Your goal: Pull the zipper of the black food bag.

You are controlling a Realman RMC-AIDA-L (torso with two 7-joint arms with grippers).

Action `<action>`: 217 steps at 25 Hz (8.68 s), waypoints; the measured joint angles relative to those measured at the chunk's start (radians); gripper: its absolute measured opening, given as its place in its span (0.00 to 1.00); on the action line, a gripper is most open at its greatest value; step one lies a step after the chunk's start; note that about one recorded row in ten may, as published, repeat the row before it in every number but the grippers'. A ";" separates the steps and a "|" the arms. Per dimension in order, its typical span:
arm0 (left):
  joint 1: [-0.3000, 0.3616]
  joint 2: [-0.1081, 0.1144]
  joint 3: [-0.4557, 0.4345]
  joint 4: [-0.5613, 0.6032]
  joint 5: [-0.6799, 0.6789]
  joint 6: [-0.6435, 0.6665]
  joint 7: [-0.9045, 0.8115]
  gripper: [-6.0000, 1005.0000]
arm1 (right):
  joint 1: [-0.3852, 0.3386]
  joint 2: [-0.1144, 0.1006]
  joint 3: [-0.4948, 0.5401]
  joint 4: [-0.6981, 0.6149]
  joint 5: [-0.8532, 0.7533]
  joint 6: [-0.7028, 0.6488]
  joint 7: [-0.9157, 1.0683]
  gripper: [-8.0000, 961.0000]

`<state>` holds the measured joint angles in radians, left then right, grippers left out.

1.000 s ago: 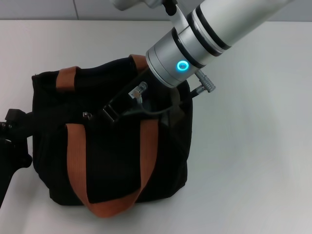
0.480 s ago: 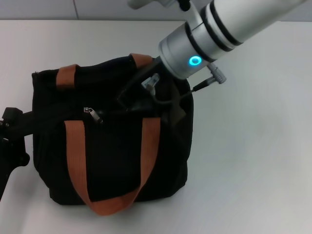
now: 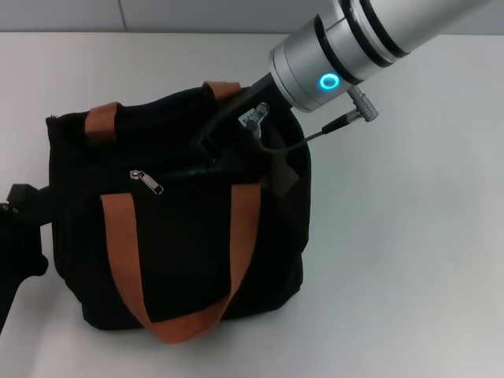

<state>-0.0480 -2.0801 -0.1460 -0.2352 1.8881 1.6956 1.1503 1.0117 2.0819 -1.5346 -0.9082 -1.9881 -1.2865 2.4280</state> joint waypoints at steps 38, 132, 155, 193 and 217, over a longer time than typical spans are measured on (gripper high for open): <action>-0.005 0.000 0.019 -0.010 0.010 0.024 0.035 0.02 | 0.121 0.010 0.002 0.226 0.163 -0.023 0.044 0.58; -0.013 0.000 -0.003 -0.024 0.008 0.039 0.022 0.02 | 0.046 0.006 0.218 0.127 -0.016 -0.183 -0.011 0.25; -0.023 0.000 -0.003 -0.024 0.008 0.041 0.019 0.02 | 0.108 0.009 0.114 0.203 0.009 -0.087 -0.032 0.29; -0.030 0.000 -0.030 -0.025 0.003 0.055 -0.020 0.02 | -0.174 -0.005 0.288 -0.107 -0.191 -0.192 0.038 0.01; -0.047 0.016 -0.335 -0.027 0.002 0.227 -0.808 0.32 | -0.514 -0.005 0.615 -0.069 0.400 -0.357 -0.587 0.40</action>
<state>-0.0946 -2.0644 -0.4811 -0.2623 1.8899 1.9221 0.3421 0.4974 2.0767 -0.9198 -0.9770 -1.5886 -1.6432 1.8414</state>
